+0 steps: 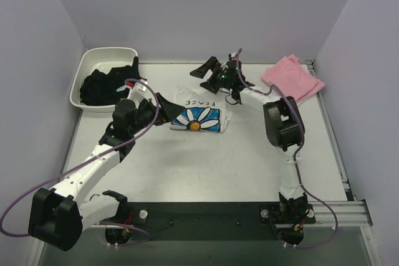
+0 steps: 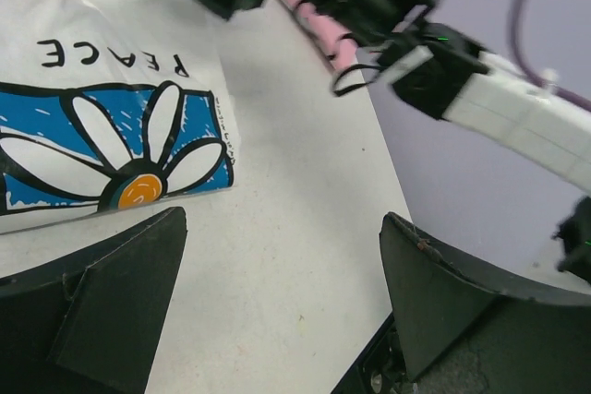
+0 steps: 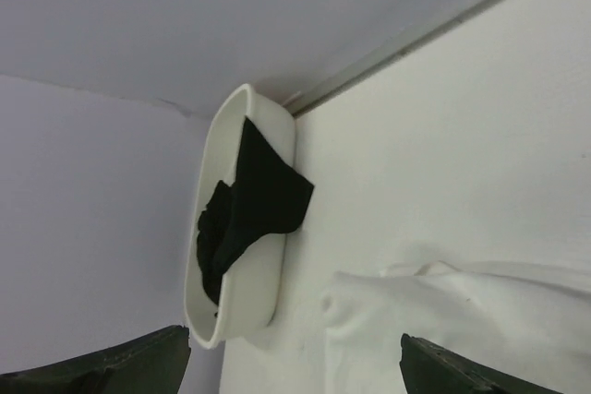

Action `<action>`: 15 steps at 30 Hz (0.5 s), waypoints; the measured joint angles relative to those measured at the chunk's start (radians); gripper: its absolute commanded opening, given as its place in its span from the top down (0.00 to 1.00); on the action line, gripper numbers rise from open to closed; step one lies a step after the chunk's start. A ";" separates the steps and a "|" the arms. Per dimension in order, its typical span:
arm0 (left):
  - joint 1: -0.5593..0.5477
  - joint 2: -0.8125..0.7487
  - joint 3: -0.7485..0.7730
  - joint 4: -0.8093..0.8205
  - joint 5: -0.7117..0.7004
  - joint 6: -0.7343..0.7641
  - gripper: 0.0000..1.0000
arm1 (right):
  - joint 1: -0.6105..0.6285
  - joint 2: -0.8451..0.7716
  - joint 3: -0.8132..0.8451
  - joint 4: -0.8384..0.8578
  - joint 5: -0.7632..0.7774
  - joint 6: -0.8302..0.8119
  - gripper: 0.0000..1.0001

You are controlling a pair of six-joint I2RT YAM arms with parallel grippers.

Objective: Fold and stack the t-shirts

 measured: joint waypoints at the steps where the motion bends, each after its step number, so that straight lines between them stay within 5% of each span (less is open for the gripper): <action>1: -0.002 0.016 0.000 0.006 0.000 0.003 0.05 | -0.002 -0.054 -0.035 -0.003 0.003 -0.013 0.00; 9: -0.011 0.318 0.146 0.014 0.001 0.047 0.05 | -0.041 -0.499 -0.365 0.076 0.016 -0.064 0.00; 15: 0.001 0.501 0.336 0.032 0.010 0.068 0.05 | -0.039 -0.624 -0.647 0.145 0.011 -0.045 0.00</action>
